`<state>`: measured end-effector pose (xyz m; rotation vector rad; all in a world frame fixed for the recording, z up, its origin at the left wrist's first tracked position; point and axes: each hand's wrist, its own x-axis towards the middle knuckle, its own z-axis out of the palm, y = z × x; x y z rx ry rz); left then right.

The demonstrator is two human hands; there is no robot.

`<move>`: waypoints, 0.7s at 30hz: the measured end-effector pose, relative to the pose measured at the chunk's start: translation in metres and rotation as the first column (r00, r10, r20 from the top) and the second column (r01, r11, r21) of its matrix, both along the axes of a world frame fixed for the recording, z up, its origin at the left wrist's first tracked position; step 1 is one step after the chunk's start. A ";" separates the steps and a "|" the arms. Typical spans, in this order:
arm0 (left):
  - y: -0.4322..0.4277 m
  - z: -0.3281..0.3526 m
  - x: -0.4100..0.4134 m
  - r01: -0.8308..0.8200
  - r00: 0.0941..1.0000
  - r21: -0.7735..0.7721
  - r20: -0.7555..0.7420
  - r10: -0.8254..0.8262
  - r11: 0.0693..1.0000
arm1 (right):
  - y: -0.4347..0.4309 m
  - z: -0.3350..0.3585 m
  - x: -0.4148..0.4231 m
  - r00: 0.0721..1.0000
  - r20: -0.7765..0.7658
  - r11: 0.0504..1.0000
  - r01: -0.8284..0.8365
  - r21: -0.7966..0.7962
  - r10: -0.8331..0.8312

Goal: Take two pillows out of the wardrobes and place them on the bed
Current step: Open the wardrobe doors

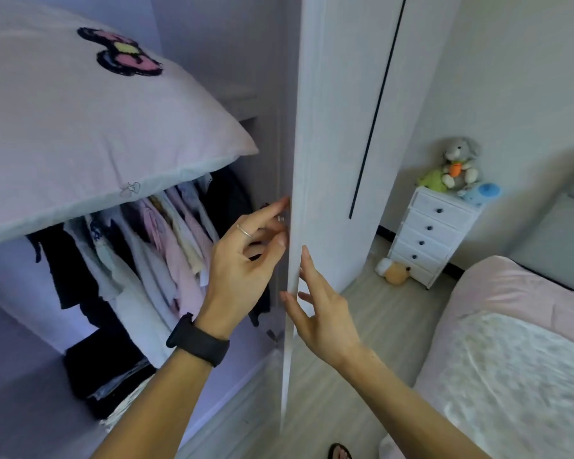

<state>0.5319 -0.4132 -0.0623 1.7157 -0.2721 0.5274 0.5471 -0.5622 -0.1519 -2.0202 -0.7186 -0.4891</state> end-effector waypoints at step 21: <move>-0.145 -0.056 0.164 -0.290 0.934 0.813 0.355 -0.035 0.505 | -0.146 -0.002 0.093 0.829 -0.204 0.841 0.540 0.041 -0.522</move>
